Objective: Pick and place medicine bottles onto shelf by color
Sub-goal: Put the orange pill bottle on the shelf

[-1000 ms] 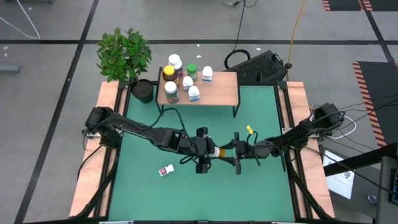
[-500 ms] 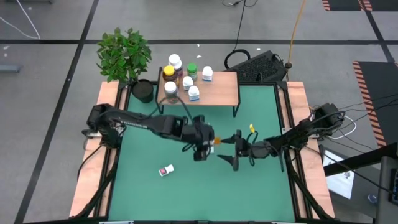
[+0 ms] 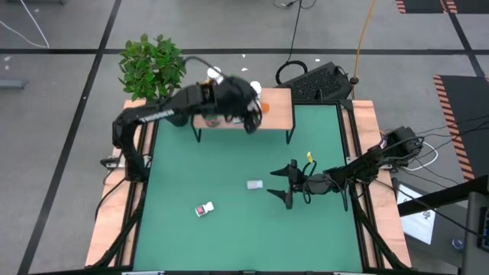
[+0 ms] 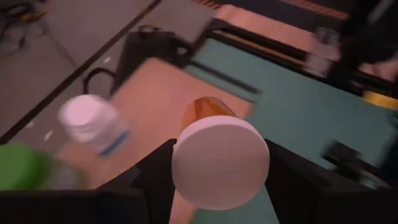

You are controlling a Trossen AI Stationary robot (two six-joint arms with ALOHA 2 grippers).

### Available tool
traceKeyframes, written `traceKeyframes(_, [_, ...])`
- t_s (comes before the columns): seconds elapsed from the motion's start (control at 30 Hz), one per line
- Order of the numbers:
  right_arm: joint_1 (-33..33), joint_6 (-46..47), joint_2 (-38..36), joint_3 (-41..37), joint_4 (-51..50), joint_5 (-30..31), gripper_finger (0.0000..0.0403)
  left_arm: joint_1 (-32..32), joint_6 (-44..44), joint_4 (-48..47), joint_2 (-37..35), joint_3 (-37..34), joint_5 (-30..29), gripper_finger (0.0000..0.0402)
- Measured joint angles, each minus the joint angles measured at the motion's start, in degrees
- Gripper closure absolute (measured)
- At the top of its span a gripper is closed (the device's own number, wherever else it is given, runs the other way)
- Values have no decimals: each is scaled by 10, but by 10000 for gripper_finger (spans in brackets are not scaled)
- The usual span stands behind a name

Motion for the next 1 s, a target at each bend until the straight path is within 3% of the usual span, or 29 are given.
traceKeyframes(0.2, [-15,0,0,0,-2,0,67,79,-15,-13,16,5,59,182])
traceKeyframes(0.43, [-38,0,0,0,-11,-18,67,80,13,-54,81,48,77,191])
traceKeyframes(0.7, [-56,3,0,0,-26,-62,67,76,49,-178,176,183,46,180])
traceKeyframes(1.0, [-56,8,0,-1,-56,-62,67,75,126,-188,189,192,-1,177])
